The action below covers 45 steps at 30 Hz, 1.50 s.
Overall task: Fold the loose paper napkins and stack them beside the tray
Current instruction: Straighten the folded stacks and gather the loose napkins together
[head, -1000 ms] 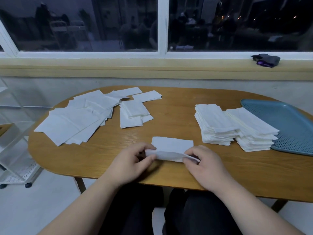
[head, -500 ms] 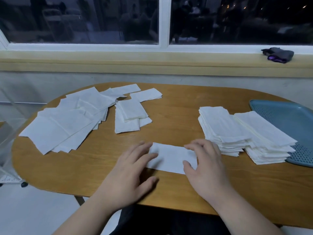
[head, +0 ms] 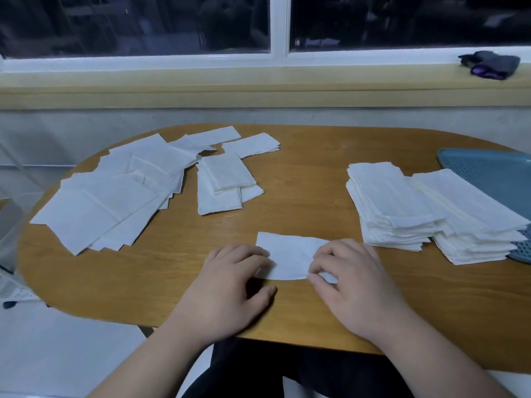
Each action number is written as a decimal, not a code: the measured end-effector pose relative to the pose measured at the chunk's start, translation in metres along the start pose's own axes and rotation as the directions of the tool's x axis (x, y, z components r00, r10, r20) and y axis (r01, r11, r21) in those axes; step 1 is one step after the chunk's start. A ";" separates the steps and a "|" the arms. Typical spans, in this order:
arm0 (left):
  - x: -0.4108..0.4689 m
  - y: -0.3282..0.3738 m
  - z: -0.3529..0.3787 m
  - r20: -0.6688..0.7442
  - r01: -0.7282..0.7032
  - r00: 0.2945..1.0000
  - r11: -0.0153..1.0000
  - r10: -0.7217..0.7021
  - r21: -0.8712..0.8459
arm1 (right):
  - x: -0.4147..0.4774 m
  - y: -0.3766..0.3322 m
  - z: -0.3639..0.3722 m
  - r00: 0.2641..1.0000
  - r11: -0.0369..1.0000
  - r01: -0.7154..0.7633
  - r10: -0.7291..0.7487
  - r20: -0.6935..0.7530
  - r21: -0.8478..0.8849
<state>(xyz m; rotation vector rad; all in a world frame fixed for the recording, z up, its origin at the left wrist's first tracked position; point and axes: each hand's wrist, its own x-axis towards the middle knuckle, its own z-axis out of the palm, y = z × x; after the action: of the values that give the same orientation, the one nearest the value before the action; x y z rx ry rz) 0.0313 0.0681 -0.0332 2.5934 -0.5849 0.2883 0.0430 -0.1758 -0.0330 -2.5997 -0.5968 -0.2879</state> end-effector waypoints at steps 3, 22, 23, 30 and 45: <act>0.000 0.002 -0.003 0.006 -0.013 1.000 0.999 0.013 -0.032 | 0.000 -0.002 -0.002 1.000 1.000 -0.004 0.004 0.014 0.006; 0.028 -0.039 -0.057 0.264 0.237 0.961 0.744 -0.085 -0.625 | 0.097 -0.033 -0.030 0.926 0.662 -0.326 0.079 0.370 0.675; 0.033 -0.043 -0.059 0.267 0.264 0.956 0.761 -0.124 -0.592 | 0.103 -0.035 -0.027 0.924 0.654 -0.331 0.079 0.373 0.681; 0.041 -0.073 -0.069 0.294 0.375 0.924 0.722 -0.243 -0.581 | 0.152 -0.036 0.006 0.952 0.770 -0.304 0.273 0.140 0.561; 0.041 -0.090 -0.063 0.294 0.396 0.918 0.648 -0.266 -0.650 | 0.241 -0.035 0.070 0.988 0.981 -0.005 -0.025 0.154 0.192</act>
<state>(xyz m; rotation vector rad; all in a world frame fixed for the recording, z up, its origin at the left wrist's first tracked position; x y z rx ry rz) 0.1023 0.1563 -0.0011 1.9121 -0.1858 -0.2566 0.2470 -0.0276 -0.0099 -2.4476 -0.6575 -0.0269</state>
